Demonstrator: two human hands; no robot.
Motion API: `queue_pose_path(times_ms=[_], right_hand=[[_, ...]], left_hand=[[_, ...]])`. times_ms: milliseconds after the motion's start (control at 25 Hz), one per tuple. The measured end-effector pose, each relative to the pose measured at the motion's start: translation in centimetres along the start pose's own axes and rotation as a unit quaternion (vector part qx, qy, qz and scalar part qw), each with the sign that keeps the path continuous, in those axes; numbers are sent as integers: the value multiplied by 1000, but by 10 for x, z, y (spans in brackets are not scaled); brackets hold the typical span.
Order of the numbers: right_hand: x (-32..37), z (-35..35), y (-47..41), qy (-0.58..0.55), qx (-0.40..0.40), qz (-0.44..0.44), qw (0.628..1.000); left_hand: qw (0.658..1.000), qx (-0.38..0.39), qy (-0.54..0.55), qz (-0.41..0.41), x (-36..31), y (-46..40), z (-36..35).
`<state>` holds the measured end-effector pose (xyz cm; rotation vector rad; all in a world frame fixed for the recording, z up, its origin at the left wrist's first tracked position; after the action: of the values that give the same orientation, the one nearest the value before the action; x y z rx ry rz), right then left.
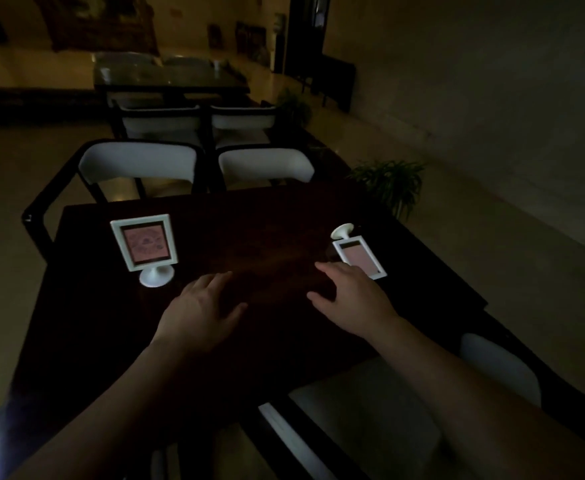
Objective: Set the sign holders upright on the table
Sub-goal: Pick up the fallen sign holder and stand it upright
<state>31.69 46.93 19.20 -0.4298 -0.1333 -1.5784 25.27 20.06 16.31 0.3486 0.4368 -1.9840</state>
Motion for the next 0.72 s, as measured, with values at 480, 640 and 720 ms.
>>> queue_pose_path(times_ms=[480,640,720], right_hand=[[-241,83,60,-6,11,-15,1000],[-287,73,27,-1,26,-31,999],[-303,60,0,7,38,-38,999]], left_hand=[[999,-19,-31,22,-208,-36,-121],[997,-23,-72,13,-207,-90,-151],[996,-15,-83,8,-198,-125,-167]])
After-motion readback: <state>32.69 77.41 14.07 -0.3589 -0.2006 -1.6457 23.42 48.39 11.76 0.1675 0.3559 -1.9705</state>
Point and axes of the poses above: each hand's wrist, its own y-axis away from the middle knuckle, its own z-axis out of the back of the hand, x = y × z, the point moved 3 cm from there along -y, towards the middle knuckle
